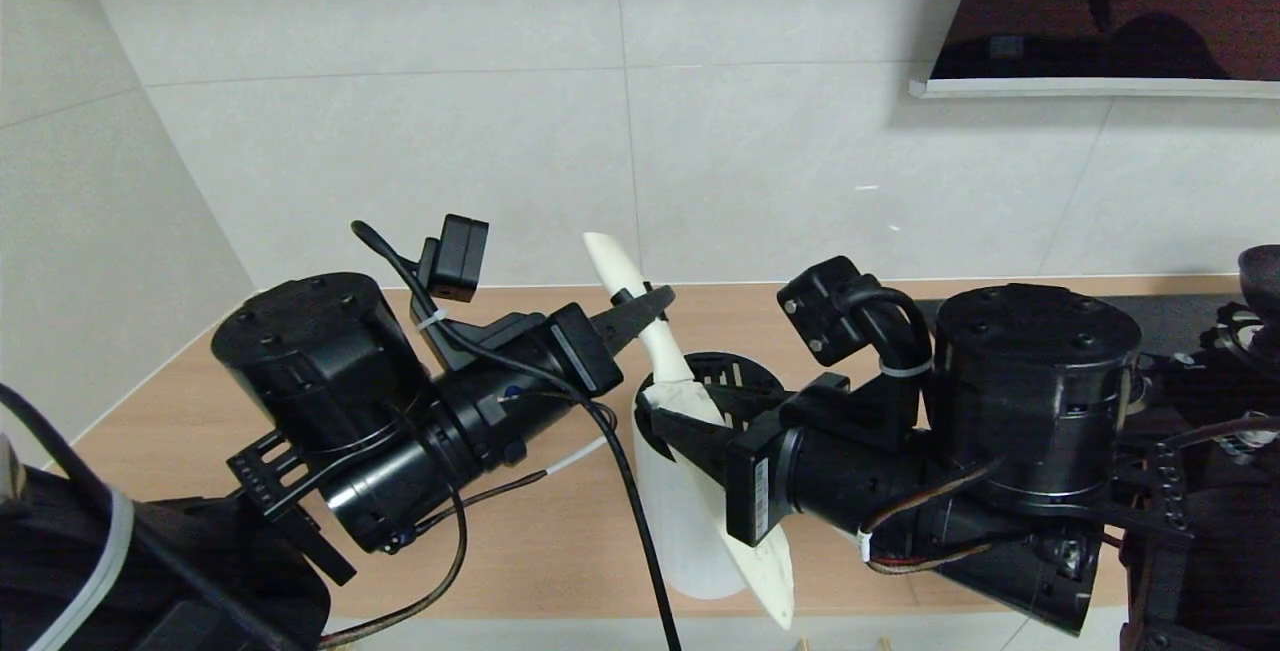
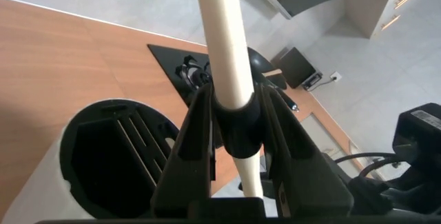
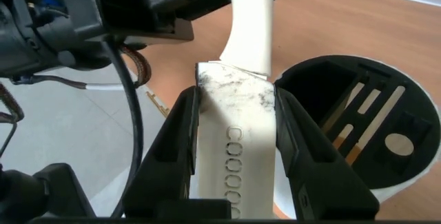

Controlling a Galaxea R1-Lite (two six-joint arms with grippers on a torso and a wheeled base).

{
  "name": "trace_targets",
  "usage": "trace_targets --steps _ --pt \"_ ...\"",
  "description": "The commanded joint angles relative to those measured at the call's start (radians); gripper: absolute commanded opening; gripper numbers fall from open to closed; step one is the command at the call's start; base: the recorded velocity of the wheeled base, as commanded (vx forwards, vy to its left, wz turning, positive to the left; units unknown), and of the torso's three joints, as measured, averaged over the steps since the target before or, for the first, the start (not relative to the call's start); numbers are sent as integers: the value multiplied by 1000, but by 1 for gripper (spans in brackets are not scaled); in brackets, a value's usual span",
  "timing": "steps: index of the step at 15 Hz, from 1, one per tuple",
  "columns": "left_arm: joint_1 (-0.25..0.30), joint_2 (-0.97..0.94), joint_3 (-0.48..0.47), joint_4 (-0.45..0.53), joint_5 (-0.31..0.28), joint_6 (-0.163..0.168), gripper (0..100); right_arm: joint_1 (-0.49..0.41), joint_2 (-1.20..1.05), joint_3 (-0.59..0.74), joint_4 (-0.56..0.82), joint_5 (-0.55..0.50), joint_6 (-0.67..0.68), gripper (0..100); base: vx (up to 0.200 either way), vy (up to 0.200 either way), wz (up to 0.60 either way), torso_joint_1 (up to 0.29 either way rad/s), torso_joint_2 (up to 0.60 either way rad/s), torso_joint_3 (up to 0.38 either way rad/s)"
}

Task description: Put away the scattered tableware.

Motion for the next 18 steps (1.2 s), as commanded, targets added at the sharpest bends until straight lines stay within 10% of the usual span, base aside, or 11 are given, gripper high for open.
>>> trace_targets --steps 1,5,6,18 --pt "-1 -4 1 1 -1 0 0 -1 -2 0 -2 0 0 0 0 0 0 0 0 0" --pt "-1 -4 3 1 -1 -2 0 -1 -1 -5 -2 0 -2 0 0 0 0 0 0 0" --pt "-1 -4 3 1 -1 -2 0 -1 -1 -5 -2 0 -2 100 0 0 0 0 0 0" --pt "-1 -92 -53 62 68 0 0 -179 -114 -28 11 21 -5 100 0 0 0 0 0 0"
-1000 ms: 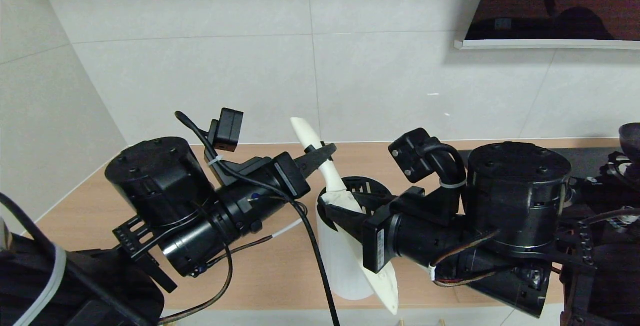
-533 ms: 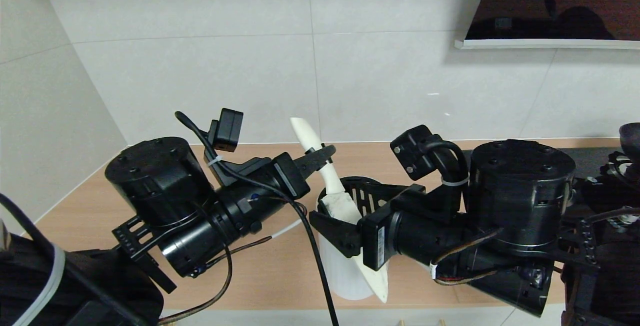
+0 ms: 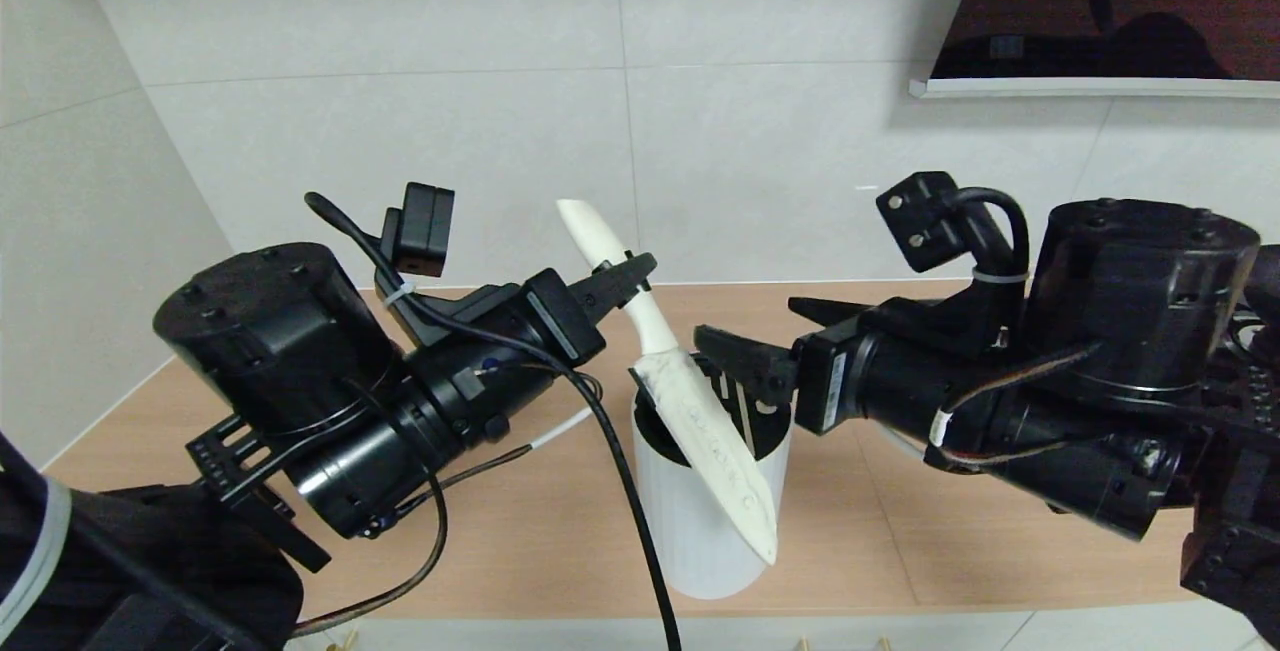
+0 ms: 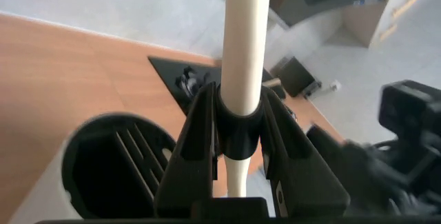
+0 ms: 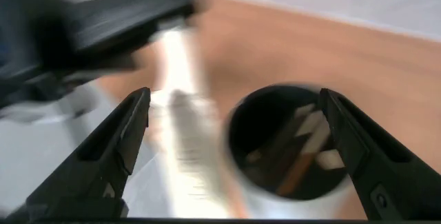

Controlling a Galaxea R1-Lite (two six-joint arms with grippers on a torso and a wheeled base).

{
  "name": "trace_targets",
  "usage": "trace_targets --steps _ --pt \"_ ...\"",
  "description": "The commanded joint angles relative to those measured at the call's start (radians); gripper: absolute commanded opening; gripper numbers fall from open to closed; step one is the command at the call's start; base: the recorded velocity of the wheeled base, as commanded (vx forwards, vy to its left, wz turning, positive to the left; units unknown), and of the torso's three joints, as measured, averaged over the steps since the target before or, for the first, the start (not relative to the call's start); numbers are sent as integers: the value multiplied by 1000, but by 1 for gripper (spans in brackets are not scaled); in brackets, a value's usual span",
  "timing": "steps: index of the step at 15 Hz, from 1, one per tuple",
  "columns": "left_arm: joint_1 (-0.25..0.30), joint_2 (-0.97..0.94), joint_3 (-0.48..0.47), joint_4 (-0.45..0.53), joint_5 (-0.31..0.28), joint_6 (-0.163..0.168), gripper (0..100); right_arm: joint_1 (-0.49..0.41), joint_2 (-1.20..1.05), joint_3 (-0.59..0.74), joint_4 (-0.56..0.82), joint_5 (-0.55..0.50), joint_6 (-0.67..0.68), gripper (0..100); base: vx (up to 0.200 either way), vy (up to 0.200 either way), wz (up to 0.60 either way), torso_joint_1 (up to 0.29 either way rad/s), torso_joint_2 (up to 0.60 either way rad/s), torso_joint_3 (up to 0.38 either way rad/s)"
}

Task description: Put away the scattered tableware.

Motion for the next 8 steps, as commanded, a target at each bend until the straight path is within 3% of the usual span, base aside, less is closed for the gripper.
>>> trace_targets --steps 1,3,4,5,6,8 --pt "0 -74 -58 106 39 3 0 -64 -47 -8 -1 27 -1 100 0 0 0 0 0 0" --pt "-1 -123 -110 224 82 5 0 -100 -59 -21 10 32 -1 100 0 0 0 0 0 0" --pt "0 -154 -171 324 125 28 0 -123 -74 -31 31 33 -1 100 0 0 0 0 0 0" --pt "0 -154 -171 324 125 28 0 -123 -74 -31 31 33 -1 100 0 0 0 0 0 0" --pt "0 -173 -246 443 188 72 0 -138 -77 -39 54 33 -1 100 0 0 0 0 0 0" --pt "-4 -183 -266 494 234 97 0 -138 -71 -39 58 32 -3 100 0 0 0 0 0 0"
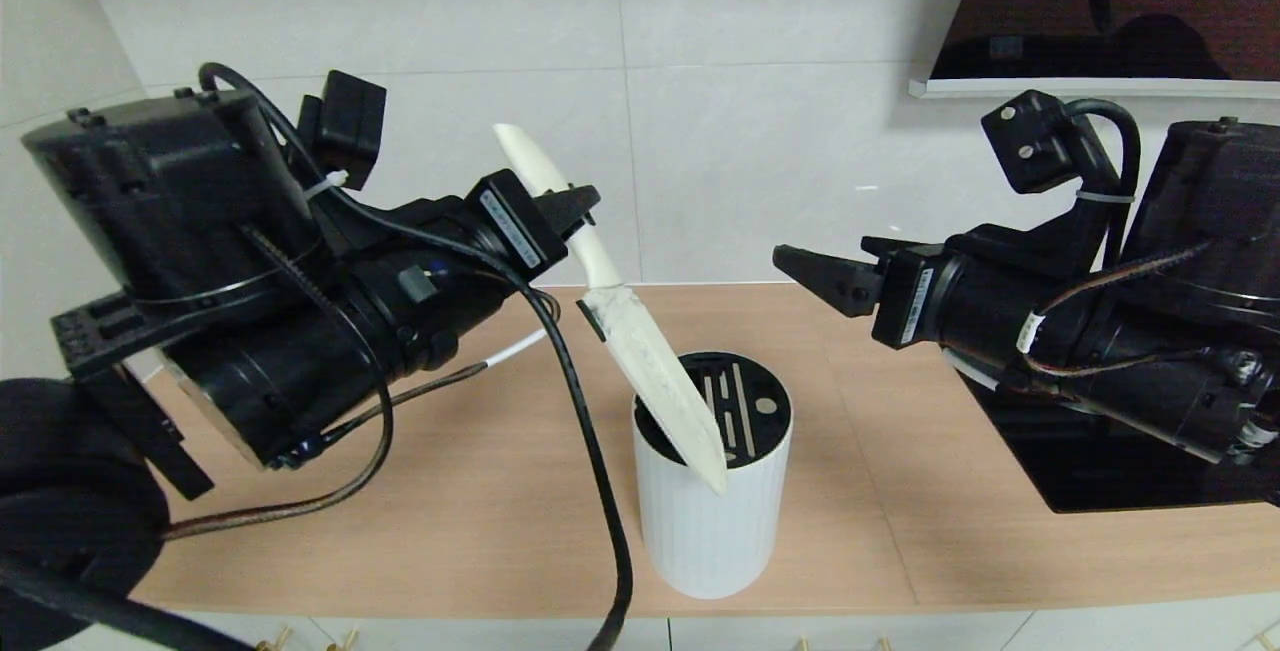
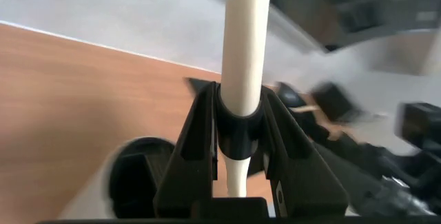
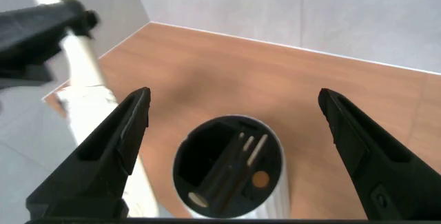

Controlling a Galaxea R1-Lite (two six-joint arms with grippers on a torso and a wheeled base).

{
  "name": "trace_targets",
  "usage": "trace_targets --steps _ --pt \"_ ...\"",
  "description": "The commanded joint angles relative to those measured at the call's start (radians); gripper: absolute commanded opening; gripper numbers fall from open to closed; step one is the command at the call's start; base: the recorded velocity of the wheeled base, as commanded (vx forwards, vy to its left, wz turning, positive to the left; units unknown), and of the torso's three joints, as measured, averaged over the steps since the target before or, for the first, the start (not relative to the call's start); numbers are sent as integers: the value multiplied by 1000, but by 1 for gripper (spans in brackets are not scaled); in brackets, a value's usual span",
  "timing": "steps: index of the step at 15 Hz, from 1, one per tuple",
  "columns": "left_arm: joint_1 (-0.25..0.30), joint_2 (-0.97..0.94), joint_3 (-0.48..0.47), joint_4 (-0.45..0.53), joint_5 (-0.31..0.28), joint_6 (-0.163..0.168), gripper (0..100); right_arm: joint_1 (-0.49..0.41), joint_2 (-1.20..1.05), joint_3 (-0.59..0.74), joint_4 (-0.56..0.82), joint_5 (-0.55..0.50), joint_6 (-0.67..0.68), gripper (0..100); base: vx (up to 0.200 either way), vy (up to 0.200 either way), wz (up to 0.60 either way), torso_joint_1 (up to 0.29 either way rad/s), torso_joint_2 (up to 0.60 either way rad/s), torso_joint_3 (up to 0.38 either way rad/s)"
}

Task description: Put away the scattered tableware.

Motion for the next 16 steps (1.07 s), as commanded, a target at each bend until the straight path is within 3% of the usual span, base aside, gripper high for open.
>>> trace_targets --steps 1,3,6,7,12,16 --pt "-3 -37 -35 27 17 19 0 -3 0 -2 5 0 -1 100 0 0 0 0 0 0" --pt "-15 -61 -66 121 43 36 0 -6 4 -2 5 0 -1 100 0 0 0 0 0 0" --pt "-33 -49 -161 247 182 44 0 -17 1 -4 5 0 -3 100 0 0 0 0 0 0" --pt "-43 -49 -168 262 195 54 0 -19 3 -4 5 0 -3 100 0 0 0 0 0 0" --pt "-110 -3 -234 270 435 231 0 -31 13 -4 5 0 -3 100 0 0 0 0 0 0" --pt "-170 14 -265 202 526 354 0 -31 20 -4 5 0 -9 100 0 0 0 0 0 0"
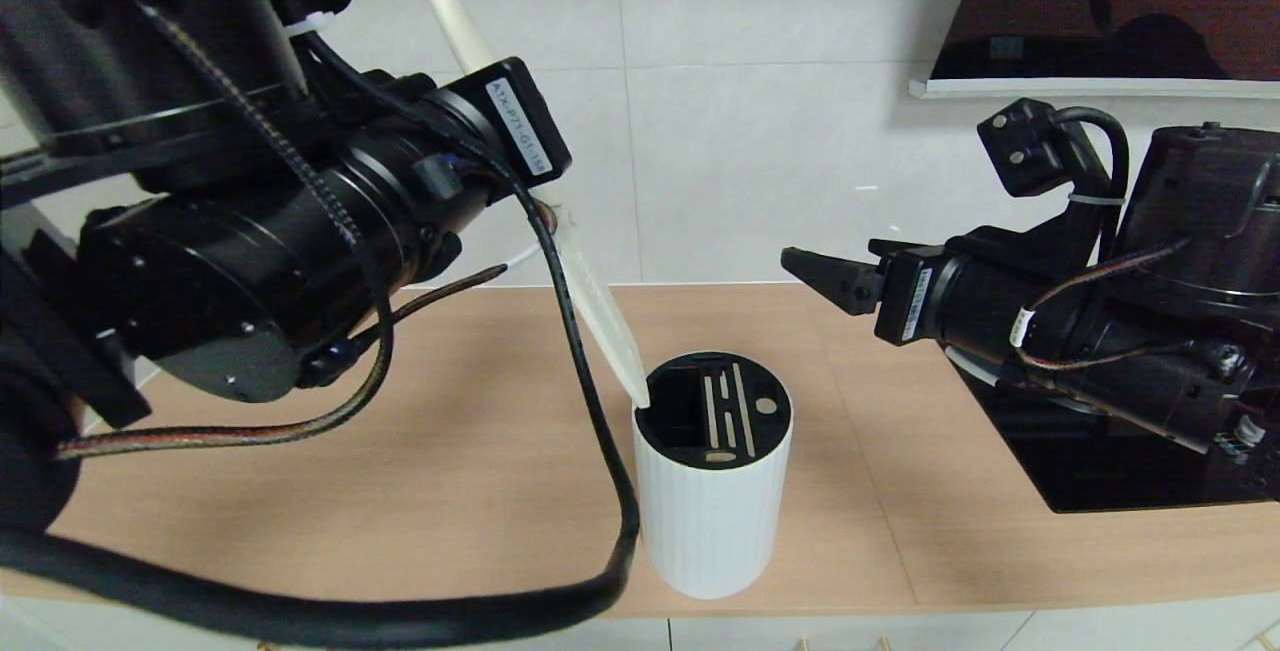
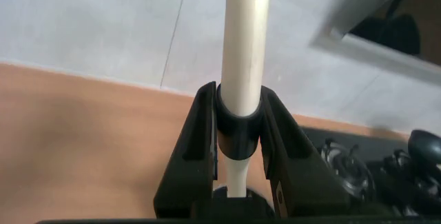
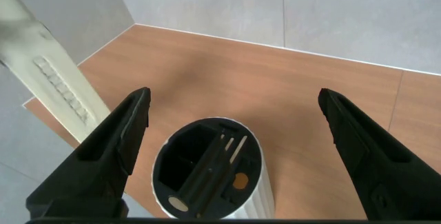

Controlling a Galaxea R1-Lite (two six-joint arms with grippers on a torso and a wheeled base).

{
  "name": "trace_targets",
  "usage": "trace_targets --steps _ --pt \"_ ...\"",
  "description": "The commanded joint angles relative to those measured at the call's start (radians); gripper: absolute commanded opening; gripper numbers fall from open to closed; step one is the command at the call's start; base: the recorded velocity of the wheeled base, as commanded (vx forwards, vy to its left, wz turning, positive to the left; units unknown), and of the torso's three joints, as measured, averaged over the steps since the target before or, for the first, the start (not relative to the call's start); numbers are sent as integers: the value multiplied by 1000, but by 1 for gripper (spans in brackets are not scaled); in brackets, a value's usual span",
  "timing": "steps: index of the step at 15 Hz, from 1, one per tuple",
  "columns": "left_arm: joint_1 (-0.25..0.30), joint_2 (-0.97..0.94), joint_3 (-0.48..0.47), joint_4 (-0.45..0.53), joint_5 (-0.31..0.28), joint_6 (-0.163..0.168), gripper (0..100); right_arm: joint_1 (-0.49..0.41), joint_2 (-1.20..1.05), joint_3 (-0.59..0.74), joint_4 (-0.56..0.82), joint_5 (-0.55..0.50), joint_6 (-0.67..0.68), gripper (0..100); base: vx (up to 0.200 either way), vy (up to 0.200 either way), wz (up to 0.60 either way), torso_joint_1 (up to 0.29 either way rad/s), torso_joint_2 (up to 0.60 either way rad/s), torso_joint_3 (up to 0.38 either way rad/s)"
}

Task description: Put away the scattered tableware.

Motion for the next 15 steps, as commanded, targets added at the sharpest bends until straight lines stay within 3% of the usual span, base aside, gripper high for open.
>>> trace_targets --steps 1,3,6,7,8,11,15 --pt "-44 40 -1 -93 45 75 0 0 6 0 0 -1 0 100 0 0 0 0 0 0" --pt "-70 84 33 -215 85 149 0 0 9 -2 0 -1 0 100 0 0 0 0 0 0" --pt "-104 159 92 -399 88 241 0 -2 17 -3 0 -1 0 100 0 0 0 0 0 0" --pt "-104 159 92 -399 88 241 0 -2 17 -3 0 -1 0 100 0 0 0 0 0 0" --pt "-110 205 126 -517 90 308 0 -8 20 -5 0 -1 0 100 0 0 0 0 0 0" --pt "-124 285 155 -672 94 397 0 -14 20 -12 0 -1 0 100 0 0 0 0 0 0" --pt "-124 308 155 -705 99 409 0 -15 24 -12 0 -1 0 100 0 0 0 0 0 0"
